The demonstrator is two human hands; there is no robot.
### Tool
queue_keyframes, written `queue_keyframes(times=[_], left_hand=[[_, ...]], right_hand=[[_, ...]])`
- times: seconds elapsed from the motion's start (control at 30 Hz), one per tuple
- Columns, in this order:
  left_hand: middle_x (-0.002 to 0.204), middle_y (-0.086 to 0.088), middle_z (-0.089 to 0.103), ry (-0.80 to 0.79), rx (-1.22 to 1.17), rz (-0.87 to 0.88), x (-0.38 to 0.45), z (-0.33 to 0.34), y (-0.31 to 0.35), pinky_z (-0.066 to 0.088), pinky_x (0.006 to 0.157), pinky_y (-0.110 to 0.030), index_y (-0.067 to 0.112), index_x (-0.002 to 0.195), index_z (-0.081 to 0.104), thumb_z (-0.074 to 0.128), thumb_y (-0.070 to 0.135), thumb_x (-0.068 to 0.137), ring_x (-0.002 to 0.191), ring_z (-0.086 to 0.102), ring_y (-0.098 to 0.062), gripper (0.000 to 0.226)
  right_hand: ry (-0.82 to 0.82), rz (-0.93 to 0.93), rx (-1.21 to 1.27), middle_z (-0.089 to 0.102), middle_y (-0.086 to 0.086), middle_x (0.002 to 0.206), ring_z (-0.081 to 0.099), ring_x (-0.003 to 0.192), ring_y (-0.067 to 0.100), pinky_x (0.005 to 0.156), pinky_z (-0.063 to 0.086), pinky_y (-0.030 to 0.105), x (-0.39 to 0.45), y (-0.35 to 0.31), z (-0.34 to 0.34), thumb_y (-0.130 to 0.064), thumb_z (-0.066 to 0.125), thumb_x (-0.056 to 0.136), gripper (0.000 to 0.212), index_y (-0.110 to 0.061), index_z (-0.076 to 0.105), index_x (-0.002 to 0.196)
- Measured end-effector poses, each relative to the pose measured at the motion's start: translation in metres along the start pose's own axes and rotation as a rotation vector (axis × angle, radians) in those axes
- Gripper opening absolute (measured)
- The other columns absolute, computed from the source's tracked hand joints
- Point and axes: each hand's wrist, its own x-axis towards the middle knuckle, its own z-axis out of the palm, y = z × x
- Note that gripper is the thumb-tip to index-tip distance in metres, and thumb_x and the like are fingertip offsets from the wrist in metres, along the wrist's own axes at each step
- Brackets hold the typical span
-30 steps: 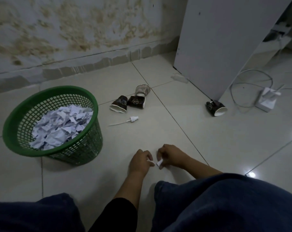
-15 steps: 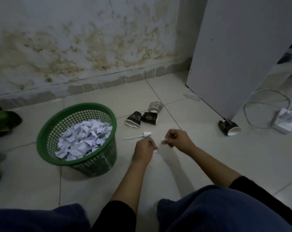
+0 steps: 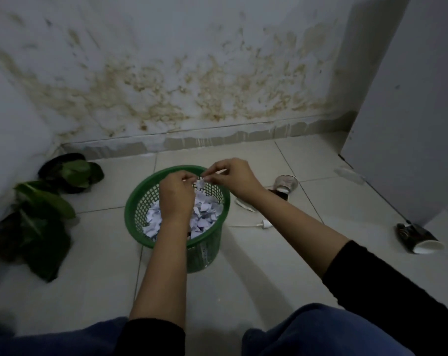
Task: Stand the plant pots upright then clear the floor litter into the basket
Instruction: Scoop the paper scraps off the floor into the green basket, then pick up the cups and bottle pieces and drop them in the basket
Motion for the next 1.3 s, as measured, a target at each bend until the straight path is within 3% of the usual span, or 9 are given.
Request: queue_keyframes(times=[0.17,0.27,0.37,0.47,0.63,0.8,0.93,1.17,1.3], left_hand=[[0.108,-0.01,0.069,0.123,0.098,-0.014,-0.008,-0.002,-0.024,0.047,0.084,-0.031,0.01,0.108,0.07,0.051,0.024,0.096,0.1,0.062,-0.027,0.027],[0.099,-0.005,0.067,0.167,0.07,-0.071,-0.023,0.006,-0.027,0.045,0.073,-0.029,0.013,0.098,0.069,0.047,0.031,0.097,0.092,0.061,-0.025,0.029],[0.089,-0.006,0.064,0.197,0.144,-0.09,-0.042,0.019,-0.028,0.047,0.069,-0.035,0.015,0.085,0.065,0.042,0.035,0.097,0.086,0.057,-0.026,0.033],[0.097,-0.007,0.061,0.277,0.188,0.033,-0.042,0.024,-0.026,0.04,0.079,-0.029,0.012,0.093,0.063,0.045,0.028,0.097,0.093,0.053,-0.025,0.024],[0.092,-0.013,0.058,0.374,0.152,0.112,-0.007,0.029,-0.026,0.04,0.078,-0.038,0.005,0.092,0.062,0.045,0.02,0.096,0.09,0.051,-0.031,0.024],[0.089,-0.013,0.055,0.324,0.146,0.184,0.028,0.038,-0.026,0.034,0.068,-0.031,0.003,0.087,0.058,0.046,0.016,0.097,0.083,0.049,-0.026,0.02],[0.084,-0.013,0.057,0.258,0.168,0.185,0.049,0.037,-0.032,0.033,0.065,-0.031,0.004,0.083,0.06,0.047,0.018,0.096,0.077,0.049,-0.025,0.023],[0.084,-0.009,0.062,-0.041,0.017,0.205,0.072,0.085,0.049,0.046,0.069,-0.036,0.008,0.082,0.066,0.049,0.019,0.093,0.078,0.057,-0.025,0.023],[0.091,-0.009,0.065,-0.18,-0.021,0.149,0.08,0.118,0.102,0.04,0.07,-0.027,0.005,0.085,0.068,0.049,0.014,0.093,0.082,0.056,-0.023,0.022]], right_hand=[[0.185,0.058,-0.318,0.065,0.0,0.11,0.061,0.091,0.008,0.075,0.048,0.023,-0.008,0.021,0.004,-0.036,0.067,0.089,0.026,-0.023,0.072,0.11],[-0.043,0.582,-0.333,0.058,0.019,0.126,0.067,0.076,0.023,0.059,0.052,0.03,-0.016,0.037,-0.002,-0.061,0.06,0.086,0.077,-0.008,0.041,0.138],[-0.263,0.832,0.051,0.067,0.026,0.11,0.069,0.055,0.021,0.063,0.062,0.036,-0.023,0.033,0.001,-0.054,0.052,0.095,0.068,0.007,0.05,0.126],[-0.174,0.763,0.19,0.07,0.029,0.097,0.072,0.075,0.033,0.083,0.059,0.044,-0.016,0.039,0.01,-0.04,0.055,0.098,0.051,0.01,0.061,0.108],[-0.117,0.646,0.379,0.067,0.033,0.102,0.068,0.075,0.035,0.088,0.057,0.048,-0.002,0.04,0.015,-0.028,0.061,0.096,0.029,0.0,0.059,0.092],[-0.098,0.536,0.353,0.07,0.018,0.105,0.07,0.093,0.033,0.086,0.057,0.046,0.002,0.047,0.023,-0.026,0.057,0.096,0.042,-0.01,0.05,0.135],[-0.067,0.491,0.286,0.059,-0.001,0.087,0.067,0.089,0.027,0.082,0.056,0.043,-0.008,0.053,0.008,-0.019,0.056,0.096,0.043,-0.013,0.046,0.137],[0.161,0.521,0.297,0.061,0.014,0.099,0.061,0.064,0.02,0.057,0.048,0.03,-0.022,0.064,-0.057,-0.007,0.05,0.093,0.024,-0.01,0.057,0.116],[0.236,0.534,0.152,0.066,0.015,0.106,0.067,0.078,0.028,0.067,0.055,0.039,-0.023,0.059,-0.103,-0.01,0.052,0.091,0.021,-0.014,0.061,0.109]])
